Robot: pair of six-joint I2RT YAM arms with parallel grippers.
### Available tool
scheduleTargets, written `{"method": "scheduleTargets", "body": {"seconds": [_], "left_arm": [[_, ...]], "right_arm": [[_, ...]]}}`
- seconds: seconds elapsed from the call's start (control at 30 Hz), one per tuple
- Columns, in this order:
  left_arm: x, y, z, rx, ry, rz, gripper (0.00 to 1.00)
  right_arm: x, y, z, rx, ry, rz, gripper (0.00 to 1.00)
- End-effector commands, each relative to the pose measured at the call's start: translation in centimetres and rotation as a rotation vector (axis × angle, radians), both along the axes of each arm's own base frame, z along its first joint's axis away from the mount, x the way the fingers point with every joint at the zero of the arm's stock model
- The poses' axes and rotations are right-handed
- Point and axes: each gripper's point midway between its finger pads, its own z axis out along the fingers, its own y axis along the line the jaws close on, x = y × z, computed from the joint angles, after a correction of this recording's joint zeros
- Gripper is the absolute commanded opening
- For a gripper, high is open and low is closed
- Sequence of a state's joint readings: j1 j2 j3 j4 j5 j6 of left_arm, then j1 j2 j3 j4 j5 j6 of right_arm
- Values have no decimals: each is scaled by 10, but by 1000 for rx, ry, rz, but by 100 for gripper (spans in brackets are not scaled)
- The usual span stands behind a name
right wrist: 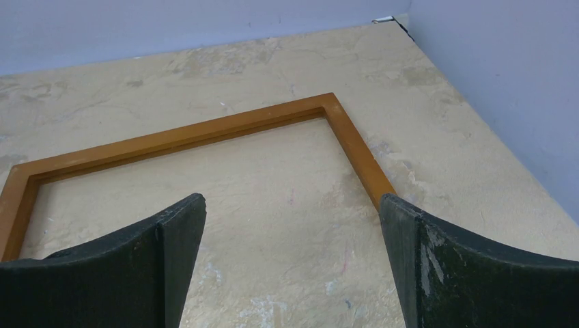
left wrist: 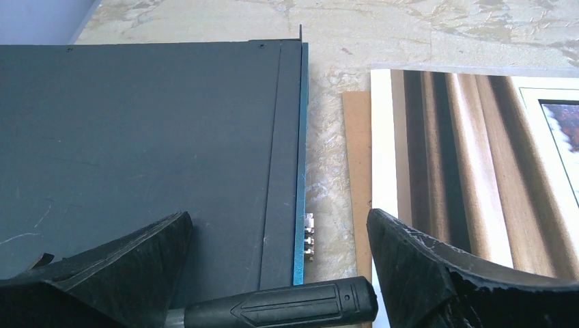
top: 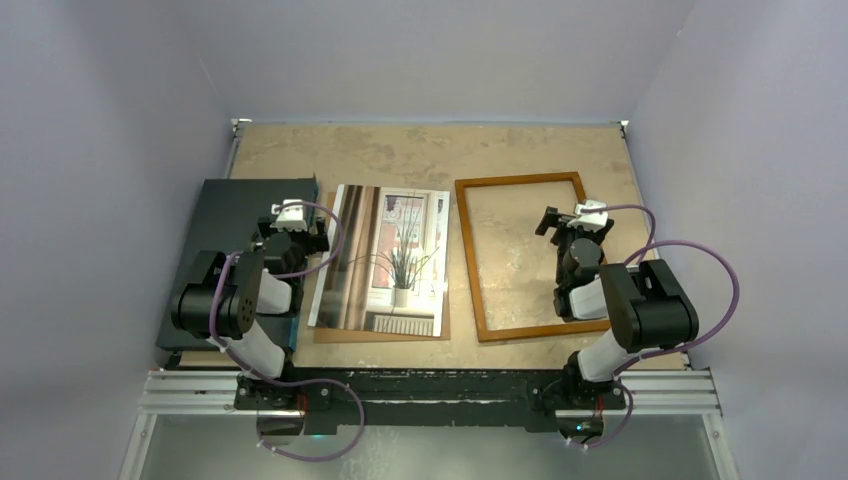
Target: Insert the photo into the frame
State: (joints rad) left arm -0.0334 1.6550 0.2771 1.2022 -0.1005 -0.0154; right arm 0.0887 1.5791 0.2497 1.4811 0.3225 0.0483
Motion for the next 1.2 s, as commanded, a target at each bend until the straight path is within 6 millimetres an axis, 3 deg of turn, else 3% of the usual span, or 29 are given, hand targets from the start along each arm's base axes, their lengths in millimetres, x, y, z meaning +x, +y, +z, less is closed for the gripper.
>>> {"method": "scheduleTargets", "body": {"seconds": [0.0,0.33,0.43,0.5,0.6,0.67,0.77,0.87,0.93,1.03,1.17], "left_arm": [[6,-2,10,-20,-39,-7,100],[7,-4,14,-22,-53,-19,99],[21,-2,21,-31,38,-7,99],[40,0,34,1,144,-7,98],[56,-1,60,56,268,-42,94],[59,0,77,66,313,-50,94],[60,-4,104,25,334,-87,94],[58,-1,129,-40,324,-109,94],[56,-3,140,-80,326,-114,94],[52,-6,152,-107,321,-134,94],[46,-4,154,-119,357,-141,94]], "right_arm": [[3,-3,22,-10,-79,-8,99],[5,-1,18,0,-62,-1,99],[4,-3,21,1,-73,-12,99],[2,-15,23,18,-69,-85,99],[3,-11,35,-11,-84,-80,99],[13,-17,24,48,80,-170,99],[29,-26,37,194,179,-276,99],[53,-7,62,239,204,-188,99],[56,2,61,383,222,-198,99],[61,41,64,461,263,9,99],[59,87,64,332,312,172,99]]}}
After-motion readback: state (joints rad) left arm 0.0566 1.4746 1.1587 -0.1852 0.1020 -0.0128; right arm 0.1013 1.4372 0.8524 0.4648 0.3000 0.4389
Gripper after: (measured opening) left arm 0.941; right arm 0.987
